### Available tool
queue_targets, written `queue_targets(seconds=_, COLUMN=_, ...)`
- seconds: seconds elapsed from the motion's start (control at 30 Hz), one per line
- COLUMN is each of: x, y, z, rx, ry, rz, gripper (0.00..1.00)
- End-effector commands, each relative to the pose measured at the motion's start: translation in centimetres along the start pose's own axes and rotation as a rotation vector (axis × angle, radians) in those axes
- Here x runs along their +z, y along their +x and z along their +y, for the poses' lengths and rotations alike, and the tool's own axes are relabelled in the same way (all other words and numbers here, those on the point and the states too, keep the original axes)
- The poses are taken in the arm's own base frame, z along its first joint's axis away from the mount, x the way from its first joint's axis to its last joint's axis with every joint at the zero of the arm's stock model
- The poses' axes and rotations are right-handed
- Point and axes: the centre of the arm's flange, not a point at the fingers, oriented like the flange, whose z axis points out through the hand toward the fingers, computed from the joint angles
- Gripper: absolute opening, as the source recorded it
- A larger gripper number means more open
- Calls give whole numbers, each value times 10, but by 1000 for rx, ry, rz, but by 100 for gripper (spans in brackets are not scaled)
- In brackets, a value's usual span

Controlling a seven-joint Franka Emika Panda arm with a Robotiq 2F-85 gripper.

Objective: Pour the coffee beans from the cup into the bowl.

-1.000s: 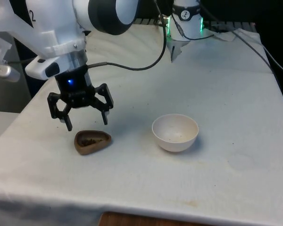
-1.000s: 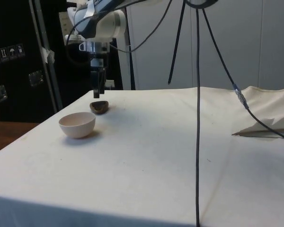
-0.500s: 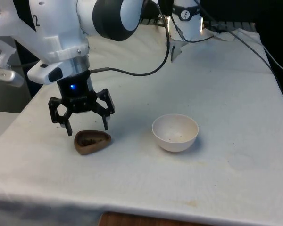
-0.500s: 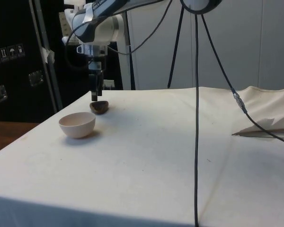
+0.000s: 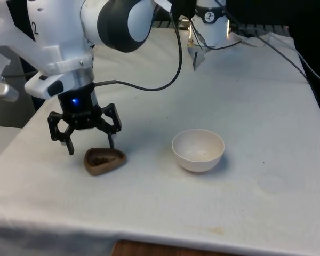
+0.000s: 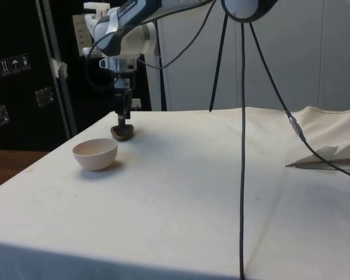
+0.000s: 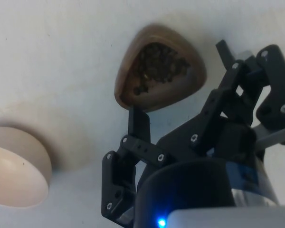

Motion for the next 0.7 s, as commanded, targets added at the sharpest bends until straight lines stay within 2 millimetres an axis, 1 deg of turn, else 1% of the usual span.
queue_targets(seconds=0.0, x=1, y=2, z=0, rx=-2, ry=-3, rz=0, gripper=100)
queue_targets(seconds=0.13, x=-1, y=2, z=0, rx=-3, ry=-11, rz=11, gripper=100)
queue_targets(seconds=0.37, x=9, y=5, z=-2, rx=-8, ry=-20, rz=13, gripper=100)
queue_targets(seconds=0.4, x=6, y=4, z=-2, rx=-8, ry=-20, rz=15, gripper=100)
queue_targets(seconds=0.43, x=11, y=6, z=-3, rx=-10, ry=-26, rz=16, gripper=100)
queue_targets(seconds=0.57, x=18, y=7, z=-2, rx=-14, ry=-39, rz=24, gripper=100)
queue_targets(seconds=0.67, x=17, y=8, z=-1, rx=-16, ry=-51, rz=31, gripper=100)
